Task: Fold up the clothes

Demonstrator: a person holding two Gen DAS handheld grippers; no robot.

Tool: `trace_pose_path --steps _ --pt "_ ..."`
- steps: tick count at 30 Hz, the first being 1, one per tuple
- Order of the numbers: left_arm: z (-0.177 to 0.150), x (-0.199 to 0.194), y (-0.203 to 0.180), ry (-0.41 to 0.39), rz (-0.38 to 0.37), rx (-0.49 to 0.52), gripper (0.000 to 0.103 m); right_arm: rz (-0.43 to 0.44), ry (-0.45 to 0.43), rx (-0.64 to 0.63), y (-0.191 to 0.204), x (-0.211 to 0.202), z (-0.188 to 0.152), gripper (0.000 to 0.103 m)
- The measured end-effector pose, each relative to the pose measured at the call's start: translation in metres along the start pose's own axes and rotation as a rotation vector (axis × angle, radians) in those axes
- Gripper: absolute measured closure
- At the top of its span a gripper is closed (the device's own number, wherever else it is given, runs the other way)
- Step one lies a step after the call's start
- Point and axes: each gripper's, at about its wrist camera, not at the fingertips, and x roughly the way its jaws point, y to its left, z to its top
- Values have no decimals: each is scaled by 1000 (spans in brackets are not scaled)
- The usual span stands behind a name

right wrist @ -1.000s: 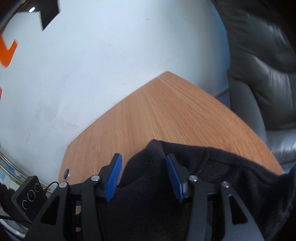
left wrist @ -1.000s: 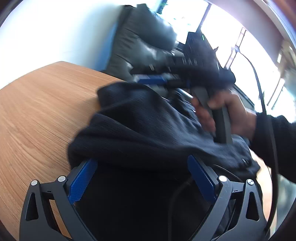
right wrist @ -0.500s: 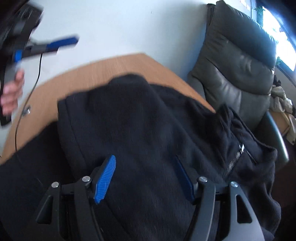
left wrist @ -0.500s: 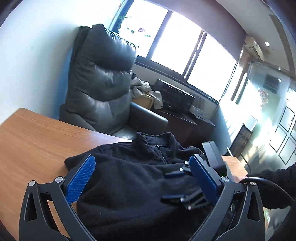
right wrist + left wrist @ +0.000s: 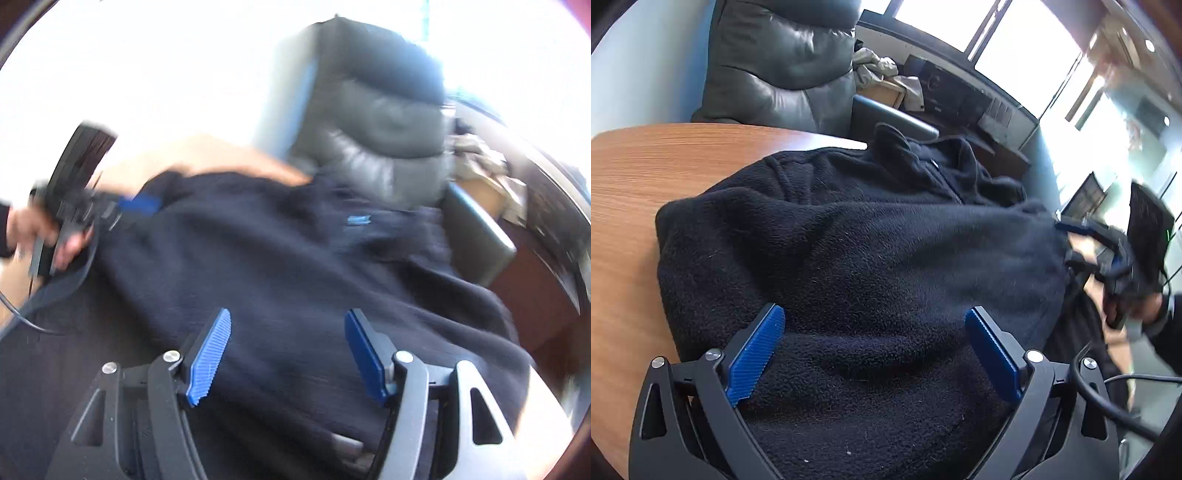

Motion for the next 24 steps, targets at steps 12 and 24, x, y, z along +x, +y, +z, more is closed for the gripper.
trace_pose_path --steps 12,24 --pt "6 -40 -16 -102 -91 -62 0 -76 100 142 -89 0 -56 18" --pt "-29 -19 -46 7 -51 96 2 -238 83 308 -58 -62 -95 15"
